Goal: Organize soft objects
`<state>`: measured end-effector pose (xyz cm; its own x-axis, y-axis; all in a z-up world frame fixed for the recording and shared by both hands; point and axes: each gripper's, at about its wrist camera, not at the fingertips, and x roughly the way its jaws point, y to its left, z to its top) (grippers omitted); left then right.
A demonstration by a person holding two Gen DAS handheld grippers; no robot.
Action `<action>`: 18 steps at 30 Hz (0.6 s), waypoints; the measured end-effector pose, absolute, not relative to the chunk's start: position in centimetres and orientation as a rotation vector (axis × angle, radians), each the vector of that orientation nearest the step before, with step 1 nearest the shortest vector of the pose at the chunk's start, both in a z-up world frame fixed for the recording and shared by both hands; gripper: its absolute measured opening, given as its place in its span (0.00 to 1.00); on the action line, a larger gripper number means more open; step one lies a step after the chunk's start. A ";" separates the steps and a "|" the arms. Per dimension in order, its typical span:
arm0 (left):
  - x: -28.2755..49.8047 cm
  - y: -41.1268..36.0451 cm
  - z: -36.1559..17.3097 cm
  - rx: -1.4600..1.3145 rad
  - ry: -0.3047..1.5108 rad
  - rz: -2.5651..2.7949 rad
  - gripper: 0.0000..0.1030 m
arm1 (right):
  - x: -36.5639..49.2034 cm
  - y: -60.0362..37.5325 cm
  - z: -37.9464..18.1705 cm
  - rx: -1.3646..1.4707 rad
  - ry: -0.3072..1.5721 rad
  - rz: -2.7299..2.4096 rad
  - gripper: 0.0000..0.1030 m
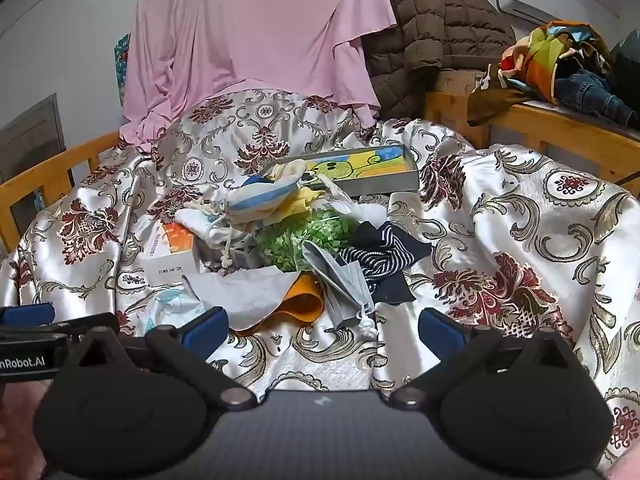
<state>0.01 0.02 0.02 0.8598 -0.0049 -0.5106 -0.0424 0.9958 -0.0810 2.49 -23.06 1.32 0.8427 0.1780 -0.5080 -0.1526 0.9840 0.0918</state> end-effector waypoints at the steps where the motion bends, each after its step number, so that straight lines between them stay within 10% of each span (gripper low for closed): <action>1: 0.0 0.0 0.0 -0.099 0.544 0.019 0.99 | 2.5 -23.0 1.4 0.051 0.540 0.175 1.00; 18: 0.0 0.1 0.0 -0.101 0.535 0.017 0.99 | 2.6 -22.9 1.0 0.045 0.542 0.183 1.00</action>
<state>0.03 0.05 0.01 0.8601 -0.0105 -0.5100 -0.0422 0.9949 -0.0918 2.58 -22.88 0.99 0.8409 0.1852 -0.5086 -0.1617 0.9827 0.0904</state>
